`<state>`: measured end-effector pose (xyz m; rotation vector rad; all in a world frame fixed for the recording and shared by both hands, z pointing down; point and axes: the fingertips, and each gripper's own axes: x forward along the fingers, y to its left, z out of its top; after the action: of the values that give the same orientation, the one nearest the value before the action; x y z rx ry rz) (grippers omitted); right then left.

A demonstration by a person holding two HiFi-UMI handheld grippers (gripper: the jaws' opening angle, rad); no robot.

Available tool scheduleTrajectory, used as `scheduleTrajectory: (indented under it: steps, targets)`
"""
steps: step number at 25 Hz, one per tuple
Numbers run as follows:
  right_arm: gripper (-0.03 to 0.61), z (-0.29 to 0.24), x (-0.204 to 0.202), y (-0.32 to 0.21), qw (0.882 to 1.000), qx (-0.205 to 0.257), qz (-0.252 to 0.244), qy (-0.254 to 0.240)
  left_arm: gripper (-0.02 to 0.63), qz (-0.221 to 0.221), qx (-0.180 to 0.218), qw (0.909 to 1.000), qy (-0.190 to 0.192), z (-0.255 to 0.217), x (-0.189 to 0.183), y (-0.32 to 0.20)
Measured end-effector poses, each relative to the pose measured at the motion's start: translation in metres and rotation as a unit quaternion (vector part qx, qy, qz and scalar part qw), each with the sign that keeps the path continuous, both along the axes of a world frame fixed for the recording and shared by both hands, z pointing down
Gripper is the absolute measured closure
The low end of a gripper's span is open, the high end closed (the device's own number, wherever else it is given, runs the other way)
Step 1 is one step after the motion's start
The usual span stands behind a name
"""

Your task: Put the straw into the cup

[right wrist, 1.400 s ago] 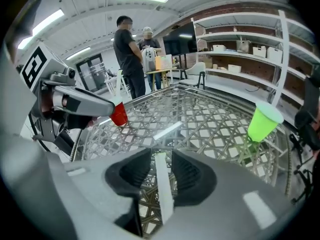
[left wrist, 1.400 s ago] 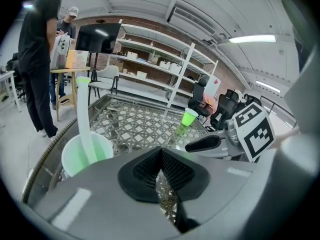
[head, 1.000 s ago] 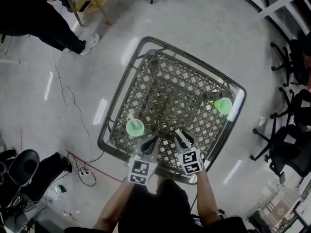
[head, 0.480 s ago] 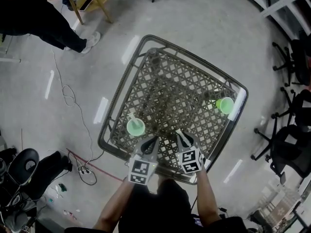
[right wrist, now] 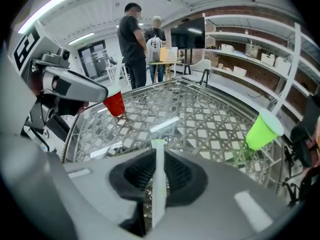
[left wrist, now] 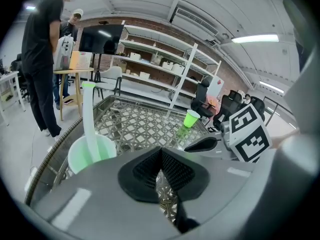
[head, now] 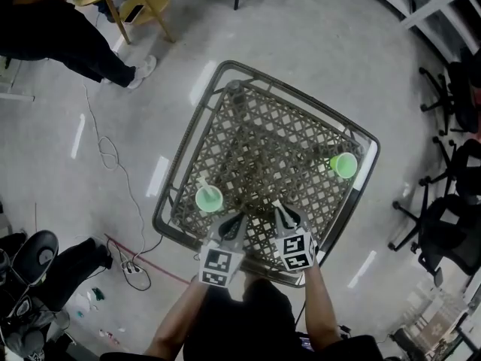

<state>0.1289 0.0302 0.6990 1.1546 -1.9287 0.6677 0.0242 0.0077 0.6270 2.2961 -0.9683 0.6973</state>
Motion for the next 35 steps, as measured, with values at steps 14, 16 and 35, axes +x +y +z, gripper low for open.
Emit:
scheduleTrajectory:
  steps: [14, 16, 35]
  targets:
    - [0.526, -0.101, 0.046, -0.019, 0.985, 0.143, 0.081, -0.048, 0.607, 0.034, 0.043, 0.9984, 0.014, -0.059, 0.045, -0.002]
    - [0.526, -0.117, 0.055, -0.018, 0.979, 0.165, 0.099, -0.062, 0.607, 0.041, 0.050, 0.9978, 0.016, -0.068, 0.053, 0.000]
    - [0.529, -0.250, 0.149, -0.024, 0.897, 0.336, 0.236, -0.165, 0.607, 0.071, 0.114, 0.9899, 0.043, -0.144, 0.124, -0.009]
